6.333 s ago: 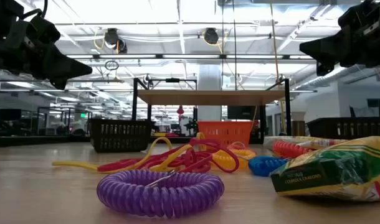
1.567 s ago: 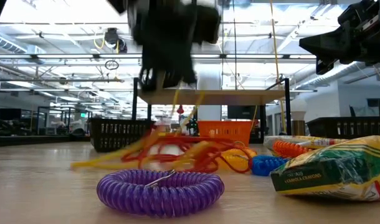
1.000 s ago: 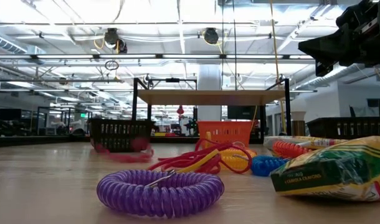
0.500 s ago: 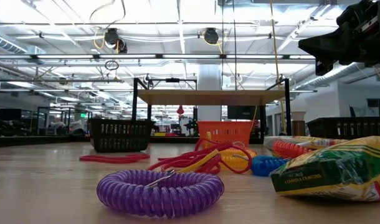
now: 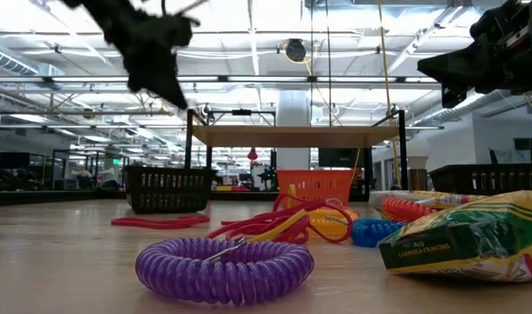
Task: Pick & Place Office Desk Supplies
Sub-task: Put the yellow rubberband into the left black bin
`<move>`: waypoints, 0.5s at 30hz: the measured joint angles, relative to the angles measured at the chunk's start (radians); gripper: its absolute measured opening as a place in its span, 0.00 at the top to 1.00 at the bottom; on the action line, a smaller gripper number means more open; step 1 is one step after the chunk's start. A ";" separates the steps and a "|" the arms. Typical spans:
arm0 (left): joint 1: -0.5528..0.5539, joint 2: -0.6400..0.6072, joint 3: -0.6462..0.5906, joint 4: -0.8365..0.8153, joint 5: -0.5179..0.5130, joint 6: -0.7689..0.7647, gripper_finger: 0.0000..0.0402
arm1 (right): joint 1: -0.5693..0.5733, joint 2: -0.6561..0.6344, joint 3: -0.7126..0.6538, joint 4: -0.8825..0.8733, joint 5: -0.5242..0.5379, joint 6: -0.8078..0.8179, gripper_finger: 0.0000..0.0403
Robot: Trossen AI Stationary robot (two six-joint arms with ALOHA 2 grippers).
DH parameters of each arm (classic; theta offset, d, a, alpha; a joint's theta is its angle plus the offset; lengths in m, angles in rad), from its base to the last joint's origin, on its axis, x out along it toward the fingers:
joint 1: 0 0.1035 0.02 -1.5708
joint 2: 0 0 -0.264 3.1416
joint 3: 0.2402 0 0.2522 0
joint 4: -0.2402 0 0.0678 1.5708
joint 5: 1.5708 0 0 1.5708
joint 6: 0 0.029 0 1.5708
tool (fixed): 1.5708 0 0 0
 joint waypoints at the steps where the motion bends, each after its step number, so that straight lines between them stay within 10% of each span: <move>1: 0.010 0.001 -0.021 0.020 0.012 0.000 1.00 | 0.000 0.000 0.000 0.000 0.000 -0.001 1.00; 15: -0.043 0.035 -0.091 0.006 -0.011 -0.099 1.00 | 0.000 0.000 0.000 0.000 0.000 -0.002 1.00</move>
